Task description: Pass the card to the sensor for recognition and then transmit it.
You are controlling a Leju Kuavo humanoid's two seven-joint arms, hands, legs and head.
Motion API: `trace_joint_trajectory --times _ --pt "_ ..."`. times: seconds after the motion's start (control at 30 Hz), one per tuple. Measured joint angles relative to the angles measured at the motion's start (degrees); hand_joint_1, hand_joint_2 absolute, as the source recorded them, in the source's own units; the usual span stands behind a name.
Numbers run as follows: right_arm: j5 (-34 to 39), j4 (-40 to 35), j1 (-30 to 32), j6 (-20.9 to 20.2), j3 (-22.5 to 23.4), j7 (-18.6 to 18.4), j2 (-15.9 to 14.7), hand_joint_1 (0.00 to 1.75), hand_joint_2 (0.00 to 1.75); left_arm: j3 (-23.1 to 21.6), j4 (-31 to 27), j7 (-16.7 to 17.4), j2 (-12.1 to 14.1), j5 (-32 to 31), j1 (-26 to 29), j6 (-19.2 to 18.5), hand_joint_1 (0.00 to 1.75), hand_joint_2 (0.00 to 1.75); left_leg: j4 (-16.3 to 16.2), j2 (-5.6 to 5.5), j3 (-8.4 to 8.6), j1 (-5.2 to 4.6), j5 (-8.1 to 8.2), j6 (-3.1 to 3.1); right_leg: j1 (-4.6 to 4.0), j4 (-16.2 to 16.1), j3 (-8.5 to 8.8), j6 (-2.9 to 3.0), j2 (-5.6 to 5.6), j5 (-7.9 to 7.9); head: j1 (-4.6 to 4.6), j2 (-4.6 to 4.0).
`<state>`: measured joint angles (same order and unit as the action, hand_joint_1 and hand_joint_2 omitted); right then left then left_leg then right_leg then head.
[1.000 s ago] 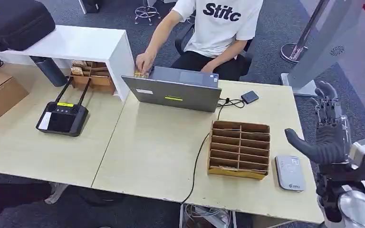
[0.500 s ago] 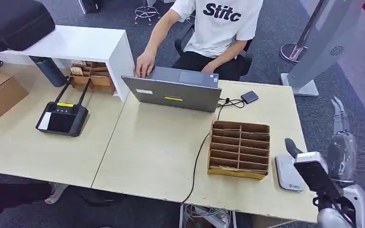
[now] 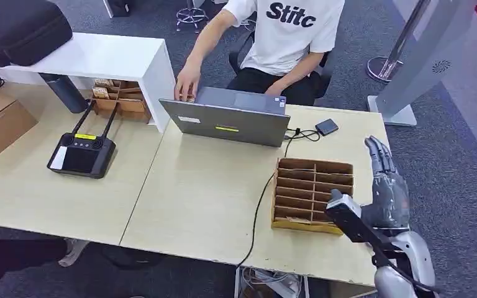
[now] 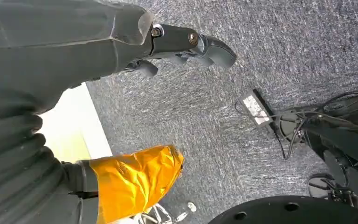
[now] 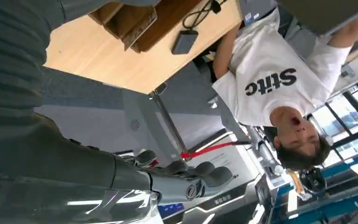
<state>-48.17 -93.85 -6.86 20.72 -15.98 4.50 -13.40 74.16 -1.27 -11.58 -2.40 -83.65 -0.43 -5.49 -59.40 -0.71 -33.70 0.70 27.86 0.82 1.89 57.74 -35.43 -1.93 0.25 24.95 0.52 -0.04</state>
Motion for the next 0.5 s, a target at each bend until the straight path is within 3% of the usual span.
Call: trace_joint_trajectory --times 0.5 --pt "-0.2 5.2 -2.1 -0.6 -3.6 -0.4 0.0 0.00 1.75 -0.9 0.0 0.1 0.0 -0.2 -0.2 0.0 0.00 1.75 0.0 -0.02 -0.01 0.00 0.00 0.00 0.00 0.0 0.00 0.00 -0.01 0.00 0.00 0.00"
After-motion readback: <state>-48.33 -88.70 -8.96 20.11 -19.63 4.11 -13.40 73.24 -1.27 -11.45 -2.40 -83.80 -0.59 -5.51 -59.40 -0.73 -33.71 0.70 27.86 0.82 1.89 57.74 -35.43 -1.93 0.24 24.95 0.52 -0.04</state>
